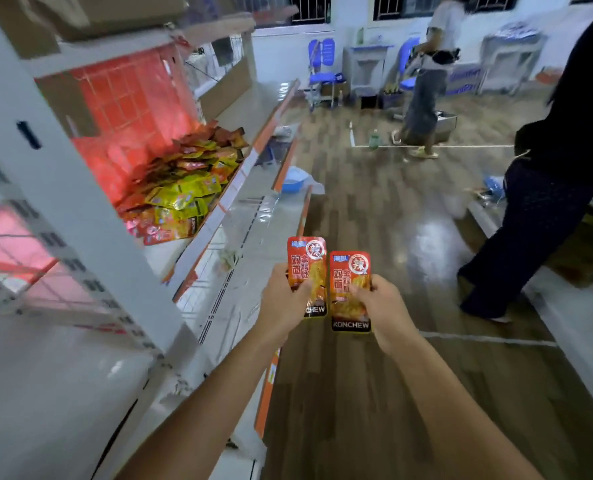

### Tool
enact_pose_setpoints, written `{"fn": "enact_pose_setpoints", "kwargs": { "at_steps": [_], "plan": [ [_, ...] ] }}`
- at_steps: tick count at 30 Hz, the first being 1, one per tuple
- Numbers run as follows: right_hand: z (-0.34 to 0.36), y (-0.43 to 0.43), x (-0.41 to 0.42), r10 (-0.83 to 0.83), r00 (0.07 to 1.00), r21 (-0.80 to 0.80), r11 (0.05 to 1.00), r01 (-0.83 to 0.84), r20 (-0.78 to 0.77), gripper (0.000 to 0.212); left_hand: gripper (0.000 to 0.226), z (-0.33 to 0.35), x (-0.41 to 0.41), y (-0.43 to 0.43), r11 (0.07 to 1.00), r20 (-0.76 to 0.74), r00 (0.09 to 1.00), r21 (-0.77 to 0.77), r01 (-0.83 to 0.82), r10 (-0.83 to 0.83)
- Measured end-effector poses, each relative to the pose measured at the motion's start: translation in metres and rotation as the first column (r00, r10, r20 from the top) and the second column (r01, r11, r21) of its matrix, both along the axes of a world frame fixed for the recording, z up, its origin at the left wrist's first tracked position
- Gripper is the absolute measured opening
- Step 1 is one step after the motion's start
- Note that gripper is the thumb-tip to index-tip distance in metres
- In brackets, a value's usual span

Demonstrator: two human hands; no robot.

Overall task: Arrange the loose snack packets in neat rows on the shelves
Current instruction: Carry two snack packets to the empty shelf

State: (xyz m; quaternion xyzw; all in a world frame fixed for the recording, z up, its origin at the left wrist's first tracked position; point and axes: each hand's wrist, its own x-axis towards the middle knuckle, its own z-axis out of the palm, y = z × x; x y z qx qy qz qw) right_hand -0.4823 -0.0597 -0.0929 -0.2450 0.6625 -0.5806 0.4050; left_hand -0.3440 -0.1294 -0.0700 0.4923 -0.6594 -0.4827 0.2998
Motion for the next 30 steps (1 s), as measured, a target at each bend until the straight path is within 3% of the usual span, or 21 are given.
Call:
{"fn": "enact_pose_setpoints", "kwargs": {
  "at_steps": [8,12,21,27,30],
  "plan": [
    [0.002,-0.055,-0.091,-0.041,0.999,-0.035,0.999,0.041,0.017,0.016,0.025,-0.001,-0.086,-0.059,0.966,-0.203,0.979,0.254,0.05,0.003],
    [-0.005,-0.086,-0.119,-0.072,0.996,-0.024,0.997,0.073,0.053,0.015,0.026,-0.009,-0.115,-0.094,0.941,-0.194,0.981,0.333,0.059,0.007],
    [-0.011,-0.216,-0.177,-0.092,0.995,-0.003,0.996,0.092,0.049,0.026,0.023,-0.014,-0.185,-0.232,0.945,-0.153,0.987,0.311,0.099,-0.054],
    [-0.005,-0.312,-0.215,-0.101,0.994,-0.031,0.994,0.102,0.044,0.01,0.019,-0.001,-0.225,-0.336,0.953,-0.117,0.985,0.261,0.154,-0.127],
    [-0.005,-0.353,-0.238,-0.118,0.992,-0.045,0.992,0.12,0.041,0.015,0.026,-0.002,-0.251,-0.379,0.947,-0.125,0.982,0.273,0.168,-0.138]
  ]
}}
